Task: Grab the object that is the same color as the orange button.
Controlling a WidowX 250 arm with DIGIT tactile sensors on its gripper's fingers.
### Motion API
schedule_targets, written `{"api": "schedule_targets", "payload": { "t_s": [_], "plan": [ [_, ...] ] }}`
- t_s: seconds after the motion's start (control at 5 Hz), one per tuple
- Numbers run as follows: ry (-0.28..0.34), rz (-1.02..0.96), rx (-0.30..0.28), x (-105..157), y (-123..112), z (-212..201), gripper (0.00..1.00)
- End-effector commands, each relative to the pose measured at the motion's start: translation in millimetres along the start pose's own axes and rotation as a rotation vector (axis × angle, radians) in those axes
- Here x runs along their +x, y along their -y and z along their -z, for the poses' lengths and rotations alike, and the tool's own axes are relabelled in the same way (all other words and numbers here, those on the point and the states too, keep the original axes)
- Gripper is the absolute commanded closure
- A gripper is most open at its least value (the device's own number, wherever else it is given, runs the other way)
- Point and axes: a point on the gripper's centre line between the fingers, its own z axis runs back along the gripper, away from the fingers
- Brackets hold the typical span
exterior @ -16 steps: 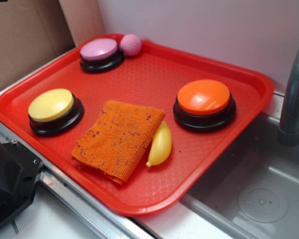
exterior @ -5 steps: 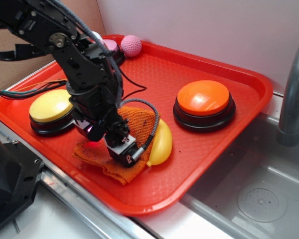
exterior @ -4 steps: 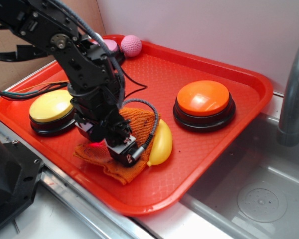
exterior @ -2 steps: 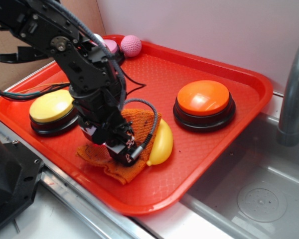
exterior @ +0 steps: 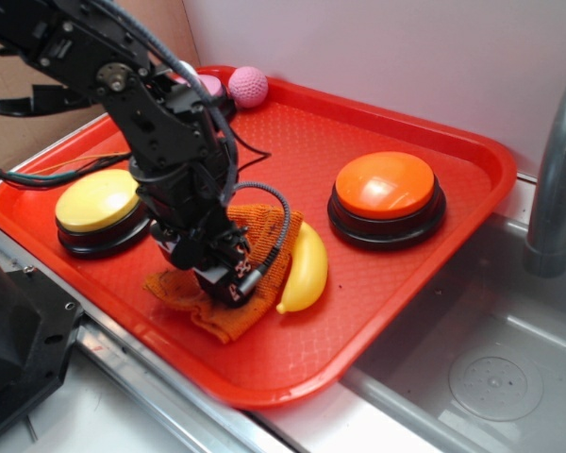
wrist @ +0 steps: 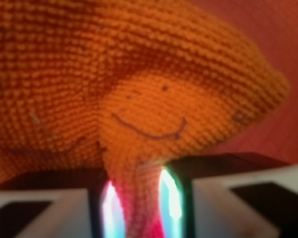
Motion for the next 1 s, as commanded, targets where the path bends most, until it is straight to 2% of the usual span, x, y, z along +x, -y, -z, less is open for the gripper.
{"api": "schedule_targets", "payload": {
  "t_s": [0.0,0.4,0.6,0.8],
  "plan": [
    [-0.003,0.029,-0.038,24,-10,-51,1.0],
    [0.033,-0.021,-0.112,65,-51,-117,1.0],
    [0.044,-0.034,-0.094,76,-66,-139,1.0],
    [0.089,-0.063,-0.063,83,-83,-158,1.0]
  ]
}}
